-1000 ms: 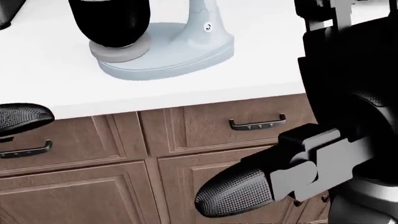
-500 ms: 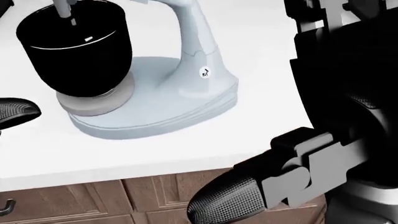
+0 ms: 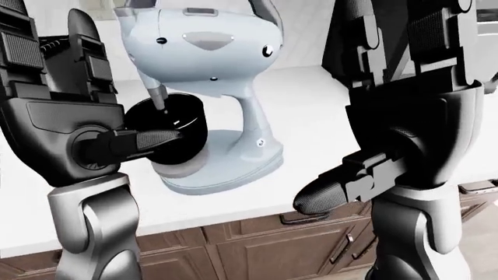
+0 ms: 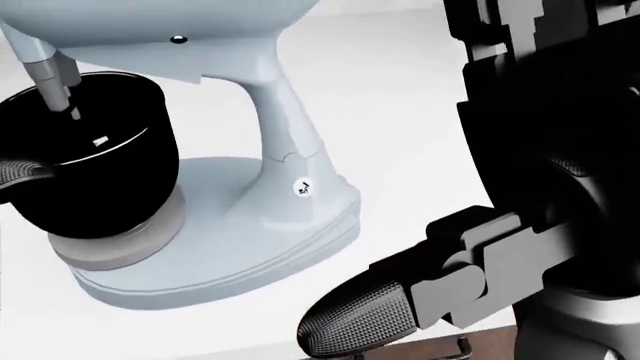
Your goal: Open the stand mixer head.
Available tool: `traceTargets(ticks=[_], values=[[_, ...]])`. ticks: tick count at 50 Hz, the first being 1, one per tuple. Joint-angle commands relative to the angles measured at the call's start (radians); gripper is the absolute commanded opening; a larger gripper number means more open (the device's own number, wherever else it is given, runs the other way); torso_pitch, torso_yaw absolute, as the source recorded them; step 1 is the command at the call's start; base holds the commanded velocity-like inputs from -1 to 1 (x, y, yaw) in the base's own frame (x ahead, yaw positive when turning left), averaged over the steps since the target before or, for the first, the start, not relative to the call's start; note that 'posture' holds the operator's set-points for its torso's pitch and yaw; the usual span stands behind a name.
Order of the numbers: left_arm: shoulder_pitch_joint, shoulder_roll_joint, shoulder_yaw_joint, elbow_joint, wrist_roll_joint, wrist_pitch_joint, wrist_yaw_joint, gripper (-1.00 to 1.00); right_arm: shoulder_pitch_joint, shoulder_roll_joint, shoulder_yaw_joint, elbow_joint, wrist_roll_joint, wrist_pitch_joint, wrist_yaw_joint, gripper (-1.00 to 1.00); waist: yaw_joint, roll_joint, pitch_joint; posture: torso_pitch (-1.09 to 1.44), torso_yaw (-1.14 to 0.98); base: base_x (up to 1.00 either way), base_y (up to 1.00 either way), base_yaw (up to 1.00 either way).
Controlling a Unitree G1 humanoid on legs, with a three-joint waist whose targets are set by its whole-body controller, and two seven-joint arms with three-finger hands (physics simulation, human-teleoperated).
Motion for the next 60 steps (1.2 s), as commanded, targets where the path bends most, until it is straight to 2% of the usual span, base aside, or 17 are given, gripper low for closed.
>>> traceTargets(ticks=[1,16,22,29,34,46,51,54,60], values=[[-0.021,0.008,0.006,-0.023,0.000,-0.021,-0.007,0.97,-0.020,0.001,-0.002,-0.017,0.002,-0.021,0.001,1.00,0.000,0.002,-0.023,-0.19,0.00,0.00,0.00,0.00],[-0.013,0.013,0.014,-0.028,-0.008,-0.021,-0.005,0.98,-0.020,0.006,0.006,-0.023,-0.003,-0.011,0.001,1.00,0.008,-0.002,-0.157,-0.34,0.00,0.00,0.00,0.00],[-0.012,0.014,0.016,-0.025,-0.007,-0.024,-0.006,0.97,-0.017,0.008,0.007,-0.020,-0.005,-0.015,0.004,1.00,0.010,-0.003,-0.195,-0.40,0.00,0.00,0.00,0.00],[-0.006,0.013,0.016,-0.024,-0.003,-0.028,-0.009,0.97,-0.013,0.011,0.009,-0.019,-0.006,-0.018,0.004,1.00,0.012,-0.003,-0.226,-0.47,0.00,0.00,0.00,0.00],[-0.001,0.009,0.013,-0.022,0.005,-0.032,-0.019,0.98,-0.007,0.012,0.012,-0.016,-0.010,-0.021,0.006,1.00,0.013,-0.003,-0.233,-0.47,0.00,0.00,0.00,0.00],[0.003,0.010,0.018,-0.031,0.004,-0.033,-0.012,0.97,0.014,0.009,0.016,-0.035,-0.018,0.009,0.007,1.00,0.014,-0.001,-0.233,-0.47,0.00,0.00,0.00,0.00],[0.006,0.010,0.020,-0.037,0.002,-0.030,-0.009,0.97,0.039,-0.008,-0.017,-0.089,0.031,0.094,-0.008,1.00,0.017,-0.004,-0.235,-0.47,0.00,0.00,0.00,0.00],[0.006,0.011,0.020,-0.037,0.002,-0.030,-0.009,0.97,0.048,-0.019,-0.049,-0.131,0.098,0.168,-0.041,1.00,0.018,-0.006,-0.236,-0.47,0.00,0.00,0.00,0.00],[0.008,0.011,0.020,-0.041,0.002,-0.028,-0.007,0.98,0.074,-0.092,-0.077,-0.156,0.135,0.241,-0.060,1.00,0.019,-0.011,-0.239,-0.47,0.00,0.00,0.00,0.00]])
